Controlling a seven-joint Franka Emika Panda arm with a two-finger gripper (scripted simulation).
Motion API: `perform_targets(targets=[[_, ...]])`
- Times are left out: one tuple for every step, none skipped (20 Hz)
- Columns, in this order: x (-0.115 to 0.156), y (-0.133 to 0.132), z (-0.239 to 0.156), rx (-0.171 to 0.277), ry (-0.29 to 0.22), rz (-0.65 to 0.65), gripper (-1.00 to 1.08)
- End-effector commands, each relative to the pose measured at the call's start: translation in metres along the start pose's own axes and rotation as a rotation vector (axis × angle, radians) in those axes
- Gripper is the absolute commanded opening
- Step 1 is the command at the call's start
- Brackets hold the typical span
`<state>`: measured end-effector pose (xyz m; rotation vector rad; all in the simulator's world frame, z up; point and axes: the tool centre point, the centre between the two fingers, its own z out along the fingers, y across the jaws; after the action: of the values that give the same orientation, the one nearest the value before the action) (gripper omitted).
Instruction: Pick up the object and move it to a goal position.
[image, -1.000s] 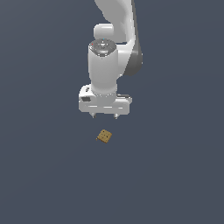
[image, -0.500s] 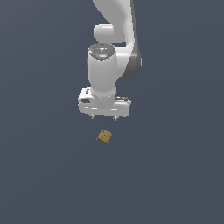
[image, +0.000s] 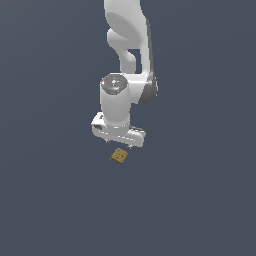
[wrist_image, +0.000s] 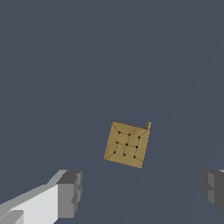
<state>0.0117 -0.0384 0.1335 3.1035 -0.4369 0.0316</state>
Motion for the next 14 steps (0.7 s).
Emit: perform_targets(targets=[[0.001,0.002,0.02,0.002,-0.007,0.065,1.0],[0.001,0.002,0.027,0.003,-0.009,0.088,1.0],[0.001,0.003,0.034,0.003,-0.011,0.11,1.0],[0.001,0.003,0.04,0.003,-0.013,0.129,1.0],[0.001,0.004,0.046,0.003,-0.014,0.148,1.0],[0.001,0.005,0.051,0.003,-0.016,0.164,1.0],[0.001,0.005,0.055,0.003,-0.017,0.179,1.0],[0.001,0.006,0.06,0.003,-0.018,0.192,1.0],[0.001,0.006,0.063,0.003,-0.019,0.203,1.0],[0.001,0.006,0.066,0.002,-0.02,0.212,1.0],[0.001,0.007,0.068,0.002,-0.02,0.22,1.0],[0.001,0.007,0.07,0.002,-0.021,0.226,1.0],[0.0,0.007,0.072,0.002,-0.021,0.231,1.0],[0.0,0.007,0.072,0.002,-0.021,0.233,1.0]])
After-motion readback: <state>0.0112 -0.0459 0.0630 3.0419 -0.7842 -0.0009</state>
